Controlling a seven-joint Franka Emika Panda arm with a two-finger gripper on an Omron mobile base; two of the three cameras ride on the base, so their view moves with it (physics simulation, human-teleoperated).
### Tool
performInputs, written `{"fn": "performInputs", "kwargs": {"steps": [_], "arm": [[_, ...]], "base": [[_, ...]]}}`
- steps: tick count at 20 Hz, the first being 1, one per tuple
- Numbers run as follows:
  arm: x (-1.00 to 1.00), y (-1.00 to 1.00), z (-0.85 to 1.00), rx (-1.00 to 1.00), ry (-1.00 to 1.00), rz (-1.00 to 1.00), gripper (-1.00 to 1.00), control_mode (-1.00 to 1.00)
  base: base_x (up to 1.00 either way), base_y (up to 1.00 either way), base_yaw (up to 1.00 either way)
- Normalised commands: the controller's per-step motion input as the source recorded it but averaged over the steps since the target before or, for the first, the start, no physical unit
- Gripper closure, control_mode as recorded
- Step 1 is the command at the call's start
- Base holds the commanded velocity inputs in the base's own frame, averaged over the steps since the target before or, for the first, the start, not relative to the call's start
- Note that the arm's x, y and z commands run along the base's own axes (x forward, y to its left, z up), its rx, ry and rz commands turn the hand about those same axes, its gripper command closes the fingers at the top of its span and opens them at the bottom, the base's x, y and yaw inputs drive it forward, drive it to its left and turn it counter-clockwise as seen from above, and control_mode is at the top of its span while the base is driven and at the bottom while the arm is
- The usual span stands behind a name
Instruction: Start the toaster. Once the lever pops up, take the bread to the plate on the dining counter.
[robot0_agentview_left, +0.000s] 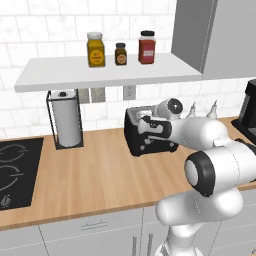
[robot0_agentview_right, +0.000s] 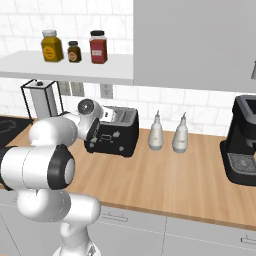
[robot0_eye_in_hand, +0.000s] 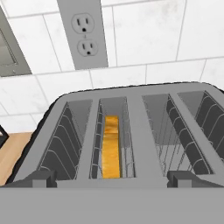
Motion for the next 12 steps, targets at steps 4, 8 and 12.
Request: {"fn": "performInputs", "kwargs": {"steps": [4, 8, 12], "arm": [[0.00, 0.00, 0.00, 0.00, 0.00, 0.00, -1.00, -1.00], [0.00, 0.00, 0.00, 0.00, 0.00, 0.00, -1.00, -1.00], [0.00, 0.00, 0.00, 0.00, 0.00, 0.00, -1.00, -1.00]], "base": [[0.00, 0.00, 0.00], [0.00, 0.00, 0.00], [0.00, 0.00, 0.00]]}}
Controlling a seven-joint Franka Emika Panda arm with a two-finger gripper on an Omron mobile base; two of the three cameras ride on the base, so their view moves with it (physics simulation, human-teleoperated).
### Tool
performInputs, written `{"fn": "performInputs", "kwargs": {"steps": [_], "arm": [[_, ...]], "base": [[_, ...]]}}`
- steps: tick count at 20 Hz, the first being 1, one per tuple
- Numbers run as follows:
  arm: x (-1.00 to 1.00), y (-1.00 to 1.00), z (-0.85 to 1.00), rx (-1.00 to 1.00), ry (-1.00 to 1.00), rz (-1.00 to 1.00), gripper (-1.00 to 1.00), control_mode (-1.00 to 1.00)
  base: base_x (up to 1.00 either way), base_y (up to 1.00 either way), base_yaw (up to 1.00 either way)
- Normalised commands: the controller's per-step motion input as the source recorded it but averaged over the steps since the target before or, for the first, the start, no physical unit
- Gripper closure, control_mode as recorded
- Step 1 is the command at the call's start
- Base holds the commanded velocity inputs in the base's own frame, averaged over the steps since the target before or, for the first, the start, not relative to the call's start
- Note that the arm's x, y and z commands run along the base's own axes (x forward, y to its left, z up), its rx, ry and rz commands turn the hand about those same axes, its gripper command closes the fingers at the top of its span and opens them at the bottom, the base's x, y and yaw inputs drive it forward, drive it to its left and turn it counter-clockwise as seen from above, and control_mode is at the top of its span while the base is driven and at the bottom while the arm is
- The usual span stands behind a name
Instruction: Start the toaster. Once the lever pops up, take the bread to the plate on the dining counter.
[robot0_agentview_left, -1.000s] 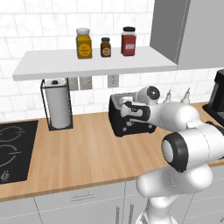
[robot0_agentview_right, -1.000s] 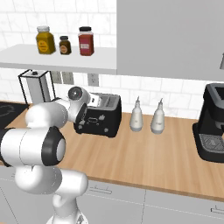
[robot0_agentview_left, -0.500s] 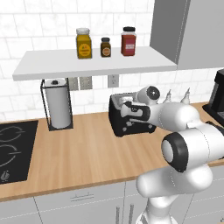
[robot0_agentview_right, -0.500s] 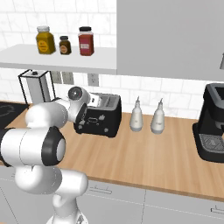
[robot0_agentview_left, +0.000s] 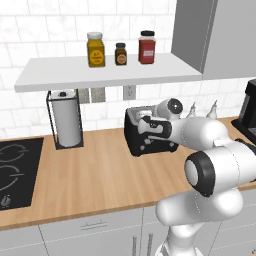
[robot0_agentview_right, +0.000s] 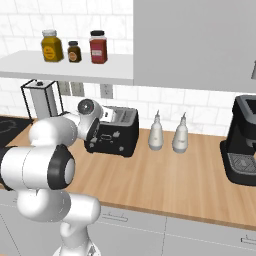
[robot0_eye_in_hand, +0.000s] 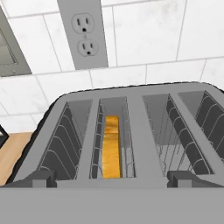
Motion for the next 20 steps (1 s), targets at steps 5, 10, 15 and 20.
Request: {"fn": "performInputs", "kwargs": {"steps": [5, 10, 15, 20], "arm": [[0.00, 0.00, 0.00, 0.00, 0.00, 0.00, -1.00, -1.00], [0.00, 0.00, 0.00, 0.00, 0.00, 0.00, -1.00, -1.00], [0.00, 0.00, 0.00, 0.00, 0.00, 0.00, -1.00, -1.00], [0.00, 0.00, 0.00, 0.00, 0.00, 0.00, -1.00, -1.00]], "base": [[0.00, 0.00, 0.00], [0.00, 0.00, 0.00], [0.00, 0.00, 0.00], [0.00, 0.00, 0.00]]}}
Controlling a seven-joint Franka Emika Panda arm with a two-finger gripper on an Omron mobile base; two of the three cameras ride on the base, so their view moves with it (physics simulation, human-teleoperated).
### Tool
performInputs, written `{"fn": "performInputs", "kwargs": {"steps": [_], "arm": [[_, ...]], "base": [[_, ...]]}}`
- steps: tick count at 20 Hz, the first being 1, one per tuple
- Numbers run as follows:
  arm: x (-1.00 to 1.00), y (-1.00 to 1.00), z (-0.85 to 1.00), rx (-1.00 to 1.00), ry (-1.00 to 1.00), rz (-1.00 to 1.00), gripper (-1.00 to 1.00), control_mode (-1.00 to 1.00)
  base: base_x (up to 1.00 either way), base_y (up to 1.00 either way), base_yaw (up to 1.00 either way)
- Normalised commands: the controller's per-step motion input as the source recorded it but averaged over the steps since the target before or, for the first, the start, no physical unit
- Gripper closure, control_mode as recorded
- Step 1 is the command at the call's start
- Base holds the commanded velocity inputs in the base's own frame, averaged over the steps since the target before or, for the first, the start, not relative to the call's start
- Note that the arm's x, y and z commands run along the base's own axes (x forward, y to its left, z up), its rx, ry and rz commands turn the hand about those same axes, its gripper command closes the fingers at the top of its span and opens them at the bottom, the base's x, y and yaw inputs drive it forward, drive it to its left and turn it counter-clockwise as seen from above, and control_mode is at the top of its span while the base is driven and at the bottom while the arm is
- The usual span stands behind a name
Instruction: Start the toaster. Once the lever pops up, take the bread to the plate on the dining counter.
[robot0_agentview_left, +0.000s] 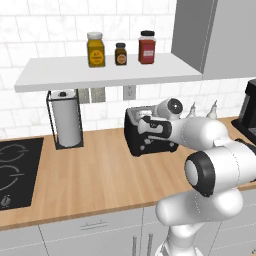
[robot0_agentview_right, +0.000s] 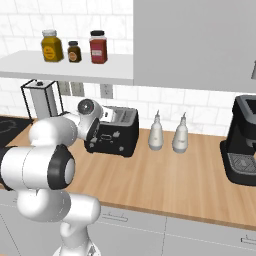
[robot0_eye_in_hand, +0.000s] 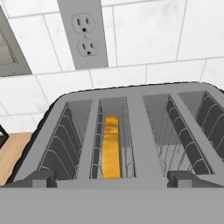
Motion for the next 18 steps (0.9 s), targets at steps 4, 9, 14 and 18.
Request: {"fn": "performInputs", "kwargs": {"steps": [4, 9, 14, 18], "arm": [[0.00, 0.00, 0.00, 0.00, 0.00, 0.00, -1.00, -1.00], [0.00, 0.00, 0.00, 0.00, 0.00, 0.00, -1.00, -1.00], [0.00, 0.00, 0.00, 0.00, 0.00, 0.00, -1.00, -1.00], [0.00, 0.00, 0.00, 0.00, 0.00, 0.00, -1.00, -1.00]], "base": [[0.00, 0.00, 0.00], [0.00, 0.00, 0.00], [0.00, 0.00, 0.00], [0.00, 0.00, 0.00]]}}
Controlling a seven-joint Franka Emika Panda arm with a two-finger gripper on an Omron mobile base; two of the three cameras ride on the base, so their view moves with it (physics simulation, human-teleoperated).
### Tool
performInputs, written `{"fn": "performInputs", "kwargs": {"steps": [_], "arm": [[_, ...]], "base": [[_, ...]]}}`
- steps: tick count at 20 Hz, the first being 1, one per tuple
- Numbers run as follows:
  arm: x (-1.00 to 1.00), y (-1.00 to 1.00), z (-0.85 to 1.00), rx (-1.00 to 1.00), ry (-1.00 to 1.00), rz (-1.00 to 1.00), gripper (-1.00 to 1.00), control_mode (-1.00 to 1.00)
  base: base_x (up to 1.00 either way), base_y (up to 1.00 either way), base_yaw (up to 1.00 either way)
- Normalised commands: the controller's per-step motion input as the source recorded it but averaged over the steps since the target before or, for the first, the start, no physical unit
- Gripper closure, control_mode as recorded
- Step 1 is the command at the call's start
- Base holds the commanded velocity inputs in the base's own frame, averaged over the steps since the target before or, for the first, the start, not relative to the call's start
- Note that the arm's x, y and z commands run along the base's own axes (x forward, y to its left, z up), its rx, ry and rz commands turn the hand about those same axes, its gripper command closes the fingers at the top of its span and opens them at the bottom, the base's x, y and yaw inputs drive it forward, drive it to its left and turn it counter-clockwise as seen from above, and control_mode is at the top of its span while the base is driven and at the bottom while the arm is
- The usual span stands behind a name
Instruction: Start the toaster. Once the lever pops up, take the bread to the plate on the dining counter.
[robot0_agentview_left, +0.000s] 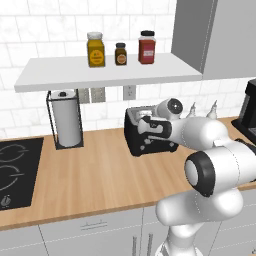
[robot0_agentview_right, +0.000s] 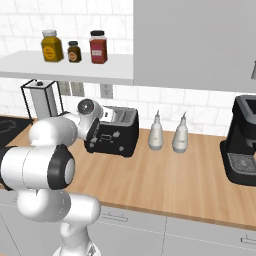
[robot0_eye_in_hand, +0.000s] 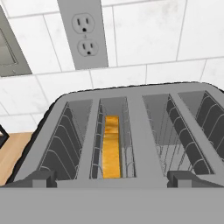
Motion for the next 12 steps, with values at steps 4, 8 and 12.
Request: {"fn": "performInputs", "kwargs": {"steps": [4, 8, 12], "arm": [[0.00, 0.00, 0.00, 0.00, 0.00, 0.00, -1.00, -1.00], [0.00, 0.00, 0.00, 0.00, 0.00, 0.00, -1.00, -1.00], [0.00, 0.00, 0.00, 0.00, 0.00, 0.00, -1.00, -1.00]], "base": [[0.00, 0.00, 0.00], [0.00, 0.00, 0.00], [0.00, 0.00, 0.00]]}}
